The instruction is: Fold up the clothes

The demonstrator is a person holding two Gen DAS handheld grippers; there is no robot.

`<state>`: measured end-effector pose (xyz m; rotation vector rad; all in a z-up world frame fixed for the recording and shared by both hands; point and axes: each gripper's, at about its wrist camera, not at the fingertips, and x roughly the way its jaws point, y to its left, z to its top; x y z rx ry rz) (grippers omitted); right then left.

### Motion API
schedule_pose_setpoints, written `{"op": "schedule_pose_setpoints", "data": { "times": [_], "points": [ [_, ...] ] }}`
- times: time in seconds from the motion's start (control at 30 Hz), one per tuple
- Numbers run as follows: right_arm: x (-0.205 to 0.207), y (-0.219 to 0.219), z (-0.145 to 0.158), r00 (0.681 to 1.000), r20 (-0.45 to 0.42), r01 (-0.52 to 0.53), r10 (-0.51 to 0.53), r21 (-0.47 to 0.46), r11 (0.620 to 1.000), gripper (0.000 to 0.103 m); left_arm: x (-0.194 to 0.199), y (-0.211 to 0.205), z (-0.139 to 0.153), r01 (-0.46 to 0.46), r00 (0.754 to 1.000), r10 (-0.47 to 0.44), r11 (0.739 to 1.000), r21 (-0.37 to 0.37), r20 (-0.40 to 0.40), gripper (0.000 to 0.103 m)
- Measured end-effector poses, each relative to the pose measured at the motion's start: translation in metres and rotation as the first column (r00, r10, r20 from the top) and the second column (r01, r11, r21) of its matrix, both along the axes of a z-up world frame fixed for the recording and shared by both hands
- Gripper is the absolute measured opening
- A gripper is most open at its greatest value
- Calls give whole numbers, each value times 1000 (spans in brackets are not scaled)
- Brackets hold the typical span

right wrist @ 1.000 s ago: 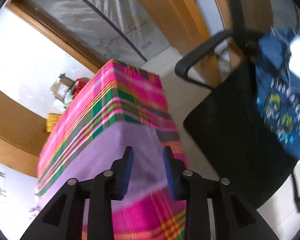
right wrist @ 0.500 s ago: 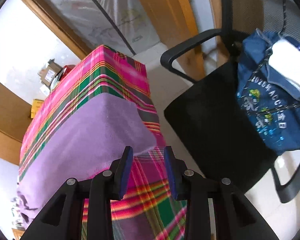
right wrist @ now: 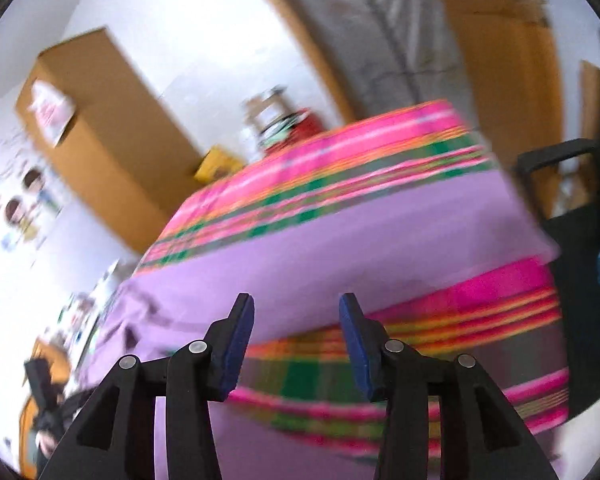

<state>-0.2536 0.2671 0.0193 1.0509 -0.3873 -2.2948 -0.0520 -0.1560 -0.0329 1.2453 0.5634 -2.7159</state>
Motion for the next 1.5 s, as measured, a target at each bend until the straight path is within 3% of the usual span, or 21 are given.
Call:
{"op": "schedule_pose_setpoints", "data": {
  "times": [0.37, 0.6, 0.73, 0.87, 1.13, 1.23, 1.33, 1.5],
  "points": [
    [60, -102, -29, 970, 40, -242, 239, 146, 959, 46, 35, -80, -3, -226, 974, 226, 974, -28, 4, 16],
    [56, -121, -26, 968, 36, -250, 248, 155, 956, 46, 38, -112, -14, -264, 963, 266, 964, -31, 53, 16],
    [55, -124, -12, 965, -17, -257, 263, 152, 954, 46, 30, -114, 5, -226, 974, 228, 969, -100, 13, 16],
    [52, -132, 15, 949, -140, -265, 282, 123, 956, 46, 8, -122, 32, -185, 983, 180, 972, -146, -48, 16],
    [41, -175, 47, 865, -335, -329, 372, 180, 927, 46, -40, -131, 65, -100, 991, 73, 959, -264, -110, 16],
    [32, -201, 47, 842, -322, -357, 433, 268, 895, 46, -58, -144, 64, -73, 995, 52, 954, -290, -82, 16],
    [21, -217, 52, 819, -316, -393, 479, 298, 870, 46, -76, -160, 63, -45, 998, 32, 954, -295, -49, 16],
    [-19, -258, 47, 797, -243, -453, 553, 366, 813, 46, -106, -197, 62, -9, 1000, 8, 965, -264, -7, 16]
  ]
}}
